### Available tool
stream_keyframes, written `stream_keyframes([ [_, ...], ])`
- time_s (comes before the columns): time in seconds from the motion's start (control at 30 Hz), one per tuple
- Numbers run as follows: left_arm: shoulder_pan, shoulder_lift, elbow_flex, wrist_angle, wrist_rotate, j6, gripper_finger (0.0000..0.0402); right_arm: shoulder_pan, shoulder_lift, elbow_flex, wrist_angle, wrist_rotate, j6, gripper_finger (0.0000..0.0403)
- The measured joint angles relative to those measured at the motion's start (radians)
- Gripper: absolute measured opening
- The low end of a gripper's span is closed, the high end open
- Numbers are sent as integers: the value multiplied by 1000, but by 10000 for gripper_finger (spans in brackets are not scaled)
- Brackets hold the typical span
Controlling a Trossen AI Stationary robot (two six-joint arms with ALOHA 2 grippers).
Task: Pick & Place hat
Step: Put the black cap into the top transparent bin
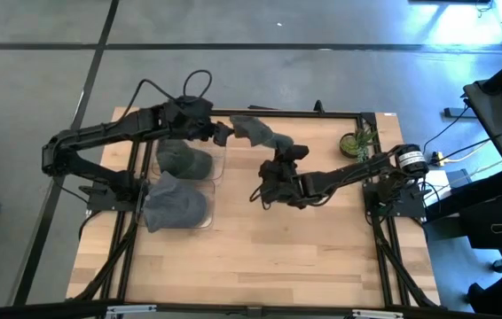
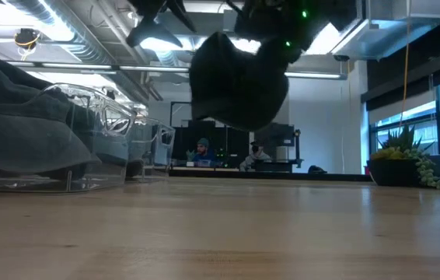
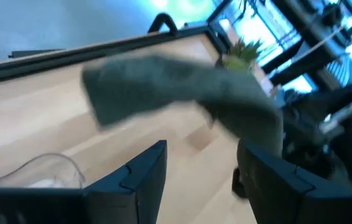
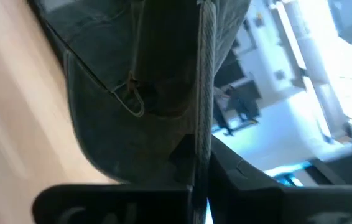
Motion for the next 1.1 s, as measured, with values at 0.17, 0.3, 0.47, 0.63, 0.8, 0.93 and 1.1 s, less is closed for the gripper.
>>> stream_keyframes([
  [0.17, 30, 0, 0, 52, 1, -11, 187, 2, 0, 42, 0, -7, -66, 15],
  [0.3, 42, -3, 0, 92, 5, -15, 190, 1, 0, 63, 0, 15, -106, 15],
  [0.47, 30, -4, 0, 106, 11, -21, 191, 2, 0, 69, -1, 14, -122, 15],
  [0.63, 9, -4, 0, 104, 56, -64, 190, 1, 0, 69, -1, 15, -130, 15],
  [0.8, 4, -4, 0, 104, 57, -286, 191, -1, 0, 69, 14, 15, -183, 15],
  [0.93, 4, -4, 0, 104, 56, -417, 189, -5, 0, 69, 28, 32, -230, 14],
  [1.1, -7, -4, 0, 104, 63, -539, 192, -6, 0, 69, 133, 39, -346, 14],
])
